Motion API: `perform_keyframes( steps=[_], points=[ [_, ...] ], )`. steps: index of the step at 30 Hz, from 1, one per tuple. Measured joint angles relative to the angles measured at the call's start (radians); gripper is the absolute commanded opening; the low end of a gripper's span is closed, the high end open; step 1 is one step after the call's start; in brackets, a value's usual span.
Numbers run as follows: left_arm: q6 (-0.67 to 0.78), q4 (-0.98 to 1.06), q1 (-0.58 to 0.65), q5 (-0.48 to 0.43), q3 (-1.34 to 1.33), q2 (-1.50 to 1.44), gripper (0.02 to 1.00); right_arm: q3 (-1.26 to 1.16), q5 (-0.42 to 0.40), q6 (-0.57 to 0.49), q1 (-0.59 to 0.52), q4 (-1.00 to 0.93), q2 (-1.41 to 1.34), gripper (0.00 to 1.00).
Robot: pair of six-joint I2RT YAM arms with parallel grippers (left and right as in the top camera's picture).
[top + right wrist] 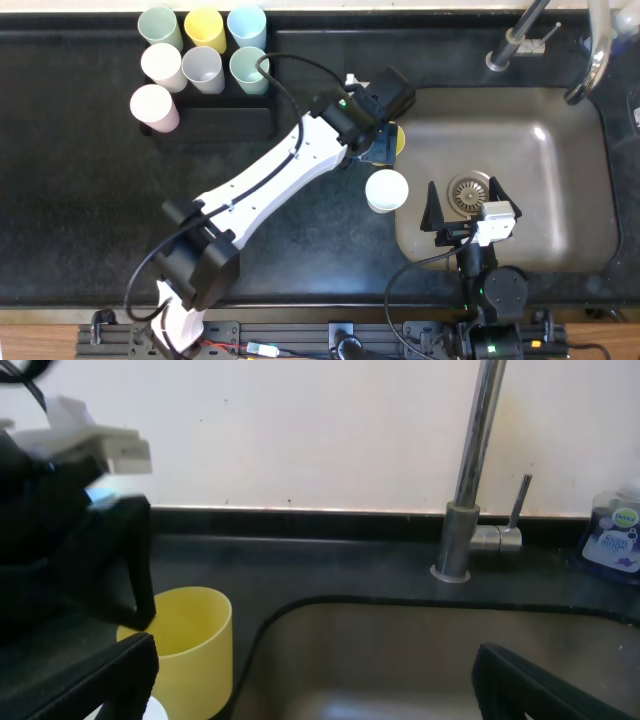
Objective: Store Cups
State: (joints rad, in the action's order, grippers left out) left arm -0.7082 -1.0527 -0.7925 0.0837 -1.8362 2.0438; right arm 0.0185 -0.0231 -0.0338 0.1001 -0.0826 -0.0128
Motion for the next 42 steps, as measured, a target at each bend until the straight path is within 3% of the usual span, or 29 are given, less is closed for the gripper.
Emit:
perform_keyframes(
  steps=[5, 9, 12, 13, 14, 26, 37, 39, 42],
  points=[
    [-0.022, 0.031, 0.000, 0.010, 0.000, 0.048, 0.709, 0.000, 0.000, 0.000, 0.000, 0.000, 0.000, 0.996],
    [-0.049, 0.066, 0.000, 0.030, 0.000, 0.075, 0.516, 0.000, 0.000, 0.000, 0.000, 0.000, 0.000, 0.996],
    [-0.057, 0.071, -0.002, 0.031, 0.000, 0.088, 0.270, 0.000, 0.000, 0.000, 0.000, 0.000, 0.000, 0.993],
    [-0.058, 0.072, -0.004, 0.033, 0.000, 0.091, 0.097, 0.000, 0.000, 0.000, 0.000, 0.000, 0.000, 0.998],
    [-0.064, 0.073, -0.006, 0.034, 0.000, 0.093, 0.034, 0.000, 0.000, 0.001, 0.000, 0.000, 0.000, 0.998],
    [-0.006, 0.056, 0.049, 0.057, 0.002, -0.019, 0.034, 0.000, 0.000, 0.000, 0.000, 0.000, 0.000, 0.998],
    [0.190, -0.194, 0.571, 0.091, -0.004, -0.431, 0.036, 0.000, 0.000, 0.000, 0.000, 0.000, 0.000, 0.998],
    [0.153, -0.242, 0.637, 0.089, -0.003, -0.431, 0.036, 0.000, 0.000, 0.000, 0.000, 0.000, 0.000, 0.996],
    [-0.066, -0.283, 0.714, 0.089, 0.010, -0.418, 0.036, 0.000, 0.000, 0.001, 0.000, 0.000, 0.000, 0.998]
  ],
)
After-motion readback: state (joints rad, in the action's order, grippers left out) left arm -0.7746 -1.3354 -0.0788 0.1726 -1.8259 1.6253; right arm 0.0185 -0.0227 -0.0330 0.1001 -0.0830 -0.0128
